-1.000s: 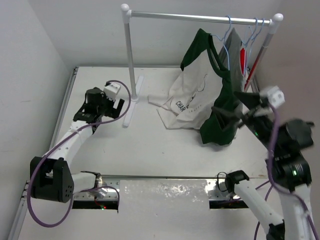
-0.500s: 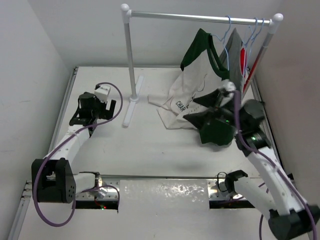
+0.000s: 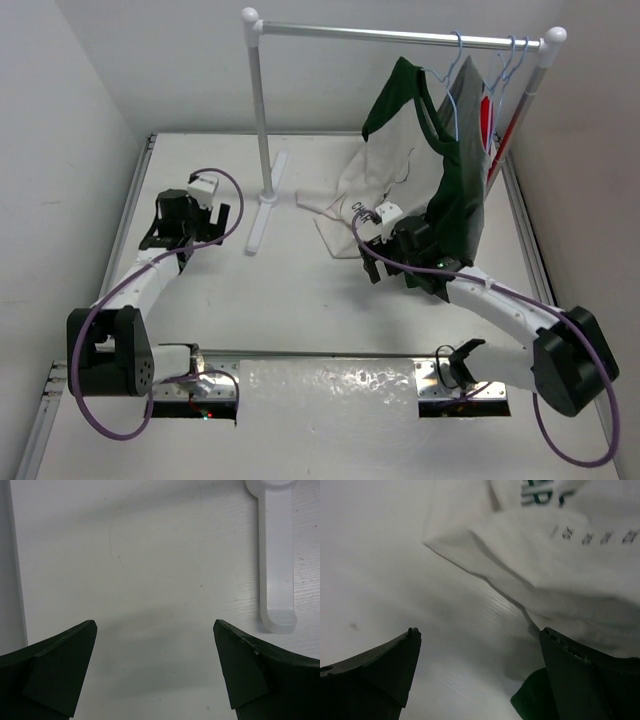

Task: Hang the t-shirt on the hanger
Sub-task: Reset both arms

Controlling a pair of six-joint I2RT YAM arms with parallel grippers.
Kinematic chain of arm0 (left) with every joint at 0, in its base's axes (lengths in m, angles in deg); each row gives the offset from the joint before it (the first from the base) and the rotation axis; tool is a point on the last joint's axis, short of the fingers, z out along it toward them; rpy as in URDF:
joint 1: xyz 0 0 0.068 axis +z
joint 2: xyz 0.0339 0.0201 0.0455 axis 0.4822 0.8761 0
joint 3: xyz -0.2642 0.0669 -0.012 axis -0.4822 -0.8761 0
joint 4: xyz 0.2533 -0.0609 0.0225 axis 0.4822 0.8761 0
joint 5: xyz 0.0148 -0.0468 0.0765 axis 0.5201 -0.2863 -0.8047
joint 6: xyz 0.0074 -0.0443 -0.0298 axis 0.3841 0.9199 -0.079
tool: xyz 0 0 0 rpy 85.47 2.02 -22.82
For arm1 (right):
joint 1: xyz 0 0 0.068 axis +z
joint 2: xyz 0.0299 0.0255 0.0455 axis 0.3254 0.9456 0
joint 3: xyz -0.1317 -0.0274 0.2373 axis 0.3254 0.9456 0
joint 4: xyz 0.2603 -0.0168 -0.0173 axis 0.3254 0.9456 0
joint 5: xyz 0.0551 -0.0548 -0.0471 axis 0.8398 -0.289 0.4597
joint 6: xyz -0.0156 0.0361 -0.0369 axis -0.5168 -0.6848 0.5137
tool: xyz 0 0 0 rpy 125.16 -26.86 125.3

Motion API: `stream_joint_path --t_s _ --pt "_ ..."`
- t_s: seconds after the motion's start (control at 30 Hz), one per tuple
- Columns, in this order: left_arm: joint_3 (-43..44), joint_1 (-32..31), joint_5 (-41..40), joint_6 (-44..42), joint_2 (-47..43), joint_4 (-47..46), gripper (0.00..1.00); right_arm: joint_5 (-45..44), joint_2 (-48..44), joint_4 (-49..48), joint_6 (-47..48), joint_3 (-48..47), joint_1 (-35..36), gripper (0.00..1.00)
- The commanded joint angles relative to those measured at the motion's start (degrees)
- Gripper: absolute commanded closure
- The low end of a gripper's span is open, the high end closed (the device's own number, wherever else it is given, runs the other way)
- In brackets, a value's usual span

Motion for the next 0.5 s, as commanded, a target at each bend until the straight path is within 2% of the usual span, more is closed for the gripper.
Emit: stream_joint_path --t_s 0.0,0.07,0.23,0.47 --pt "0.2 0.6 1.6 0.1 0.5 -2.6 0.0 -11.3 2.7 -3.1 3.4 2.0 0.0 0.01" --pt "0.2 0.7 1.4 0.0 0.7 -2.5 0.0 -14.2 4.1 -4.8 4.9 2.7 0.1 0.01" --pt "-1.3 0.7 2.8 -0.4 1.3 -4.6 0.0 -14.7 6.2 -10.0 9.6 5.3 0.0 0.01" --pt "-1.6 0.7 2.9 -0.5 1.6 -4.8 0.0 -14.6 9.1 -8.4 10.2 4.2 0.1 0.01"
